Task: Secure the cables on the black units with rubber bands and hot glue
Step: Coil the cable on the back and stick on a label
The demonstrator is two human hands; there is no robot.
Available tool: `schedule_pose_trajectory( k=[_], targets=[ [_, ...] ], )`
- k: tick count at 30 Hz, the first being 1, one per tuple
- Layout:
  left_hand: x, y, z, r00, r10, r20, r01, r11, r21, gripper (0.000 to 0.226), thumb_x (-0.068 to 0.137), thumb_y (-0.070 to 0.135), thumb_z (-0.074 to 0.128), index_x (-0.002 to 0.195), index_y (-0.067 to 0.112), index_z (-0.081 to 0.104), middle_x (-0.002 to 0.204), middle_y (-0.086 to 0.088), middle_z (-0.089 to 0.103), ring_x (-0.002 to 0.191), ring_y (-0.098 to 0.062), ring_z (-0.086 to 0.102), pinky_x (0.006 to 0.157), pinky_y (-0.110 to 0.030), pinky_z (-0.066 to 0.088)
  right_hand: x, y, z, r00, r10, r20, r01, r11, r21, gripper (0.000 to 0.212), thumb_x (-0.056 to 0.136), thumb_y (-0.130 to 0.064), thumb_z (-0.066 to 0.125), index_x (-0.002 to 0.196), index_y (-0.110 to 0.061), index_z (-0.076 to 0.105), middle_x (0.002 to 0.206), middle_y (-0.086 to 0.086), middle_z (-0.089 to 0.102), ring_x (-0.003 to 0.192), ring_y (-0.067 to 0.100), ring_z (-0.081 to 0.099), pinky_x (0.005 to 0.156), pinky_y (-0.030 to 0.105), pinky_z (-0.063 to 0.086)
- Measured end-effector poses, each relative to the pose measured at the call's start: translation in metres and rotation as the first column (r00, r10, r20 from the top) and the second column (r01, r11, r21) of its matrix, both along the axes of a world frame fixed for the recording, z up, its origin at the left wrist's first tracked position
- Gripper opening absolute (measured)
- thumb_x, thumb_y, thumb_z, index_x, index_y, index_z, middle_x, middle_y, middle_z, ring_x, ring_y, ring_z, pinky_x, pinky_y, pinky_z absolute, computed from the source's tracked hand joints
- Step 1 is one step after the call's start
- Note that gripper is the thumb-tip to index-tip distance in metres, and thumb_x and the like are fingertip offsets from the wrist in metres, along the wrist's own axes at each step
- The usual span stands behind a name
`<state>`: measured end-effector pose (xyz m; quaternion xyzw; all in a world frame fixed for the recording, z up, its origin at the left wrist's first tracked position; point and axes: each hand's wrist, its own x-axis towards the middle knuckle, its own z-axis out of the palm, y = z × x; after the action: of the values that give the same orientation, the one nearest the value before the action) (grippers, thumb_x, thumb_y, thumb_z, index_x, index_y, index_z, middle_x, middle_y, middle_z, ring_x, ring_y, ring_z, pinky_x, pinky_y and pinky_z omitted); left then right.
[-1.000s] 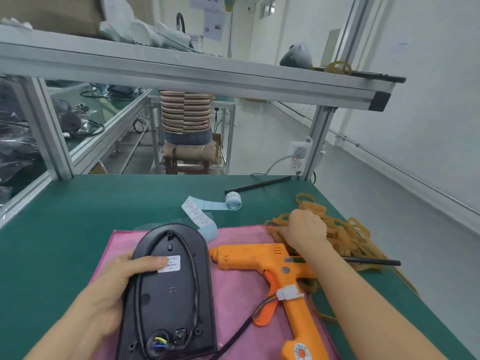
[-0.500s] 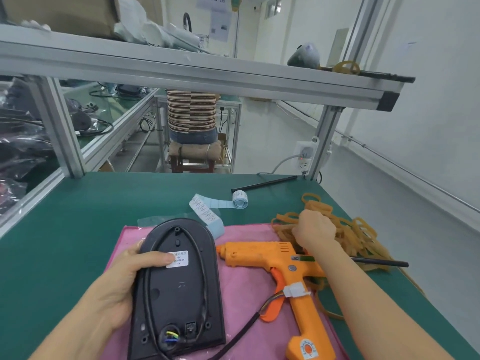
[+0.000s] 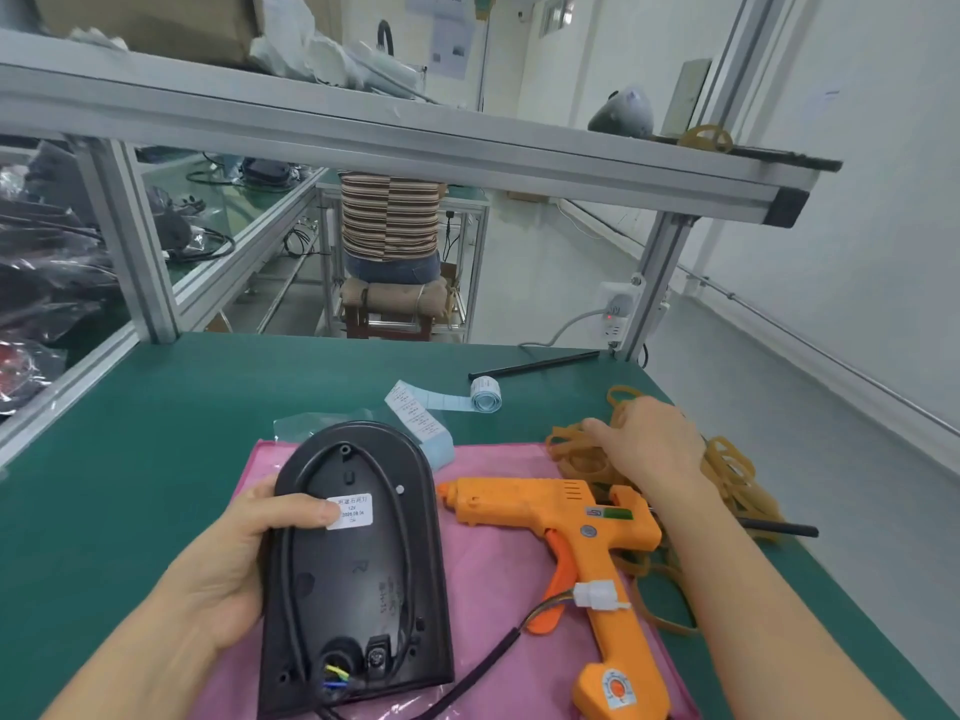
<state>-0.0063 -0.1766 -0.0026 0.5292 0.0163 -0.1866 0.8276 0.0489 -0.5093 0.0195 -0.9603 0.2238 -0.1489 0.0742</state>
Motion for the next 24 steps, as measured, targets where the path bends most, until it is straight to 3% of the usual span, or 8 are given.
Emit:
schedule_pose_trajectory(
  k=[2,4,6,10,14,19,21,24],
  targets=[
    [-0.001,0.001,0.0,1.0,-0.01,0.015,0.01,1.0,0.015,0.06,0.026,0.008,0.086,0.085,0.004,0.076,0.083,-0.023,0.072,0.062,-0.031,0.069,0.061,-0.041,0.059,0.0,0.0,-0.006,0.982,-0.025,-0.185,0.012,0.997,-0.073,0.039,0.086,-0.055,0.058,0.085,-0.016,0.058,0.078,0.0,0.056,0.072,0.022,0.053,0.056,0.026,0.037],
    [0.0,0.002,0.0,1.0,-0.014,0.014,0.014,1.0,0.002,0.049,0.039,-0.001,0.074,0.088,0.001,0.074,0.085,-0.023,0.071,0.062,-0.031,0.069,0.06,-0.04,0.059,0.003,0.001,-0.016,0.962,-0.002,-0.271,-0.009,0.999,-0.038,0.029,0.086,-0.045,0.061,0.084,-0.016,0.056,0.078,-0.001,0.058,0.074,0.022,0.057,0.057,0.026,0.041],
    [0.0,0.003,0.0,1.0,-0.017,0.015,0.017,1.0,-0.001,0.053,0.035,0.002,0.078,0.089,0.001,0.074,0.086,-0.024,0.072,0.063,-0.031,0.069,0.061,-0.039,0.059,0.006,0.002,-0.024,0.964,0.008,-0.267,0.008,0.998,0.06,0.014,0.086,-0.027,0.062,0.082,-0.014,0.058,0.076,0.0,0.059,0.074,0.022,0.061,0.056,0.026,0.043],
    [0.0,0.004,-0.001,1.0,0.004,0.031,-0.004,1.0,0.013,0.078,0.009,0.018,0.091,0.085,0.007,0.077,0.087,-0.024,0.071,0.064,-0.031,0.069,0.062,-0.039,0.059,0.002,0.0,-0.027,0.983,-0.014,-0.186,0.043,0.987,0.156,0.011,0.084,-0.017,0.059,0.075,-0.012,0.061,0.072,0.001,0.06,0.066,0.02,0.059,0.052,0.024,0.042],
    [0.0,0.003,-0.001,0.999,-0.015,0.039,0.015,1.0,-0.005,0.077,0.009,0.018,0.091,0.084,0.008,0.077,0.086,-0.024,0.071,0.063,-0.032,0.069,0.062,-0.041,0.059,-0.005,0.001,-0.017,0.999,0.025,0.042,-0.033,0.976,0.216,0.011,0.081,-0.016,0.062,0.07,-0.015,0.06,0.071,-0.002,0.06,0.065,0.015,0.056,0.049,0.024,0.035],
    [-0.001,0.003,-0.001,0.998,-0.037,0.055,0.039,0.999,-0.033,0.075,0.012,0.015,0.09,0.085,0.008,0.076,0.083,-0.023,0.071,0.062,-0.031,0.069,0.061,-0.04,0.059,-0.012,0.018,0.006,0.957,0.105,0.271,-0.19,0.932,0.31,0.011,0.083,-0.008,0.065,0.086,-0.017,0.061,0.078,-0.006,0.059,0.07,0.012,0.055,0.058,0.025,0.039],
    [-0.002,0.004,0.0,0.996,-0.055,0.064,0.058,0.997,-0.05,0.072,0.013,0.013,0.09,0.084,0.006,0.076,0.082,-0.023,0.071,0.061,-0.032,0.069,0.059,-0.039,0.06,-0.015,0.027,0.013,0.927,0.126,0.354,-0.309,0.791,0.528,0.013,0.081,-0.005,0.07,0.085,-0.014,0.062,0.071,-0.005,0.063,0.062,0.008,0.059,0.054,0.02,0.045],
    [-0.004,0.003,0.002,0.992,-0.102,0.072,0.107,0.991,-0.076,0.063,0.02,0.003,0.085,0.082,0.004,0.076,0.079,-0.024,0.07,0.06,-0.034,0.069,0.057,-0.039,0.06,-0.023,0.061,0.019,0.882,0.19,0.431,-0.471,0.385,0.794,0.017,0.077,0.006,0.071,0.081,-0.008,0.061,0.061,0.002,0.065,0.05,0.013,0.059,0.051,0.022,0.048]
  ],
)
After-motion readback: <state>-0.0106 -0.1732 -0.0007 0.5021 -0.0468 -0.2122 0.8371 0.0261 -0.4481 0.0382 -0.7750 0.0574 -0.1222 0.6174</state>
